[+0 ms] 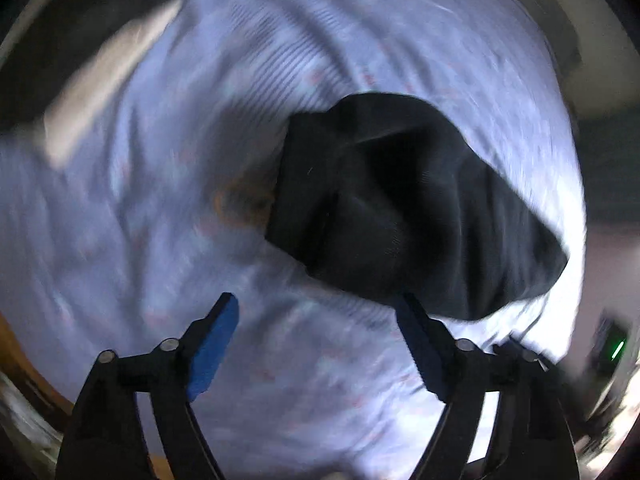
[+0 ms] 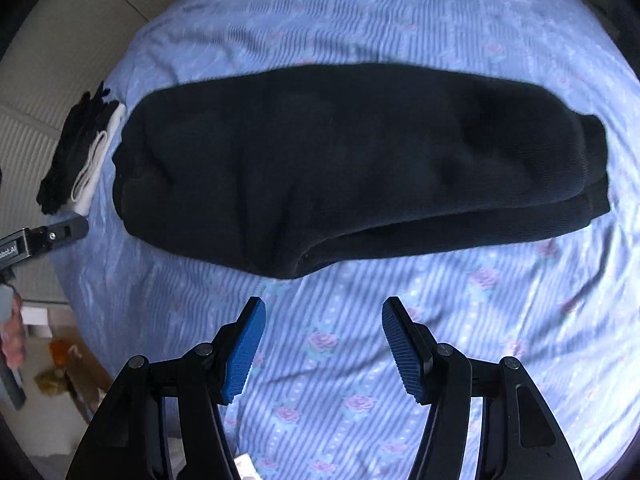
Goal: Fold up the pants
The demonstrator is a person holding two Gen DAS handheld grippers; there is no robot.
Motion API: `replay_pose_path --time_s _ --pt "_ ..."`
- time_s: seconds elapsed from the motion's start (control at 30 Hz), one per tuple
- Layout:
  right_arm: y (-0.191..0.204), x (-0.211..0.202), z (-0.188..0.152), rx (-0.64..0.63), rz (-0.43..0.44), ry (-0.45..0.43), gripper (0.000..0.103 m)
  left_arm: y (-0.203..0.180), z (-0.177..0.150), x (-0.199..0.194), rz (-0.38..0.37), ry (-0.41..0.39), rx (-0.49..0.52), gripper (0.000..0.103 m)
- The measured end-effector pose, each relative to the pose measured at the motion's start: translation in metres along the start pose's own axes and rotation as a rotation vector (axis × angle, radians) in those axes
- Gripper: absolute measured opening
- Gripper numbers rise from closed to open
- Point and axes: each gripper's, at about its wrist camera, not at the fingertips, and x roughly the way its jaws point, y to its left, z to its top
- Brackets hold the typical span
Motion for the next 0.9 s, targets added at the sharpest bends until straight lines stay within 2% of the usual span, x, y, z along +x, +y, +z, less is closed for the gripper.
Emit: replay_pose_path --time_s 0.1,0.17,0.33,0.53,0.6,0.63,0.67,0.7,0.8,0.9 --pt "0.003 0.005 -0.001 0.012 0.006 0.004 0.061 0.005 -0.003 0.015 -0.077 0.008 -0.118 0.083" --pt "0.005 0.007 -0.002 0.002 0.012 0.002 0.061 0.002 -0.001 0.024 -0.093 0.004 -0.146 0.084" --pt "0.005 0.007 0.0 -0.017 0.026 -0.006 0.061 -0.008 0.007 0.048 -0.084 0.004 -0.174 0.085" --pt "0.0 0.012 0.008 -0.006 0.061 -0.003 0.058 -0.003 0.006 0.073 -0.101 0.058 -0.25 0.084" --pt "0.001 0.015 0.009 -0.015 0.068 0.003 0.057 -0.004 0.007 0.073 -0.135 0.055 -0.238 0.063" --pt "0.002 0.016 0.01 -0.029 0.068 0.007 0.057 -0.005 0.007 0.069 -0.125 0.054 -0.223 0.059" --pt "0.003 0.017 0.01 -0.035 0.07 0.008 0.057 -0.006 0.008 0.065 -0.126 0.046 -0.214 0.047" --pt "0.004 0.019 0.011 -0.045 0.073 0.011 0.057 -0.008 0.009 0.059 -0.127 0.038 -0.2 0.039" --pt "0.008 0.02 0.015 -0.054 0.092 0.007 0.057 -0.015 0.015 0.041 -0.124 0.008 -0.162 0.031" --pt "0.013 0.015 0.022 -0.042 0.143 -0.027 0.057 -0.019 0.017 0.021 -0.135 -0.033 -0.128 0.029"
